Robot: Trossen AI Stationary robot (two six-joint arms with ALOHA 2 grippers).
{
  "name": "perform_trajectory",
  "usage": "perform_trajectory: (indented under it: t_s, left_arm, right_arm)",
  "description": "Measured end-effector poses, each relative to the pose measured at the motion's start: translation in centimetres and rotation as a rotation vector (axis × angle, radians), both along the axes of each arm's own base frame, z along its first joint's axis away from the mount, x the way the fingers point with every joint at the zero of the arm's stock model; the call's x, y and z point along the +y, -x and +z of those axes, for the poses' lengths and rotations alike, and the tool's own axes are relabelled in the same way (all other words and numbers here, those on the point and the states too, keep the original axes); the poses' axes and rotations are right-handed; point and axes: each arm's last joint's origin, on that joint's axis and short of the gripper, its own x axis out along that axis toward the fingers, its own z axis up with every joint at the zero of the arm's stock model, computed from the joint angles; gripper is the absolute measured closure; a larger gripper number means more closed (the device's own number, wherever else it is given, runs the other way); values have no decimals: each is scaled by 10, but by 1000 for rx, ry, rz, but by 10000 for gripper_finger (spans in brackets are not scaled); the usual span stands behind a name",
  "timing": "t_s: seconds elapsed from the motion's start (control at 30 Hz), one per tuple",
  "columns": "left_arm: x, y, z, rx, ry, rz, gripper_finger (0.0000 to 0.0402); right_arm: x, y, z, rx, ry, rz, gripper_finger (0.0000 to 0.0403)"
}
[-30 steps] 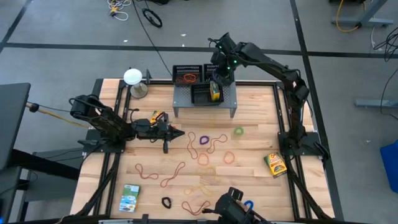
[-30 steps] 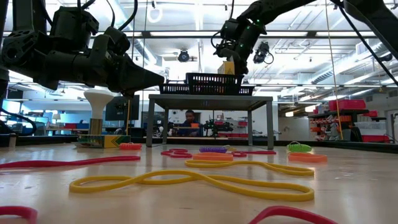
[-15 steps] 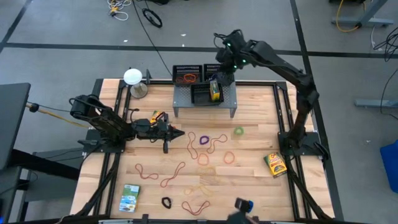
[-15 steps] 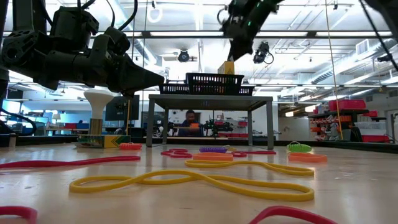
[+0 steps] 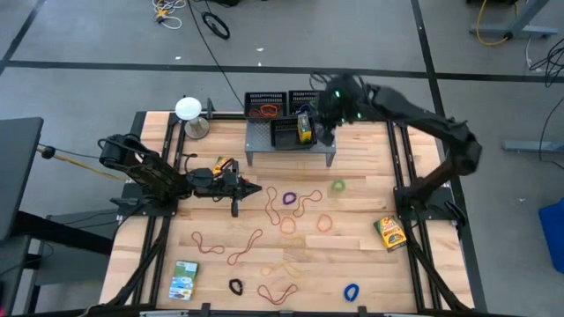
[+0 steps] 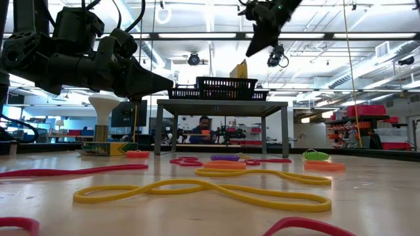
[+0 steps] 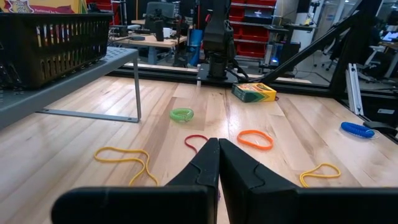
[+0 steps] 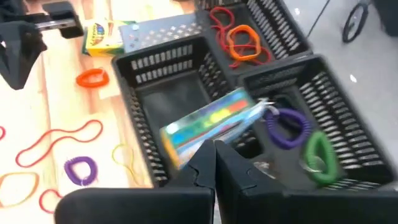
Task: Pick & Place Office Desk Supplies
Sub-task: Put the red rubber band into the top left black basket on the shelf
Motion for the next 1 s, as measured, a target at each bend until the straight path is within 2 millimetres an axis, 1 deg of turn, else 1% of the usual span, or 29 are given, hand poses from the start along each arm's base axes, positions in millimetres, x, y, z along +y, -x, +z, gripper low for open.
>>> perform_trajectory:
  t_s: [0.2,0.33,0.47,0.67,0.8,1.0]
  left_arm:
    - [0,0,0,0,0,0,389]
    - [0,0,0,0,0,1,389]
    - [0,0,0,0,0,0,389]
    - [0,0,0,0,0,0,389]
    - [0,0,0,0,0,1,389]
    - [0,0,0,0,0,1,389]
  right_arm:
    - [40,20,-48,-134,-7,41,402]
    - [68,35,-72,-258,-8,93,402]
    - [89,49,-97,-350,-22,140,402]
    - [110,61,-123,-498,-65,184,402]
    - [120,65,-135,-605,-88,223,403]
    - [125,75,-151,-793,-82,246,403]
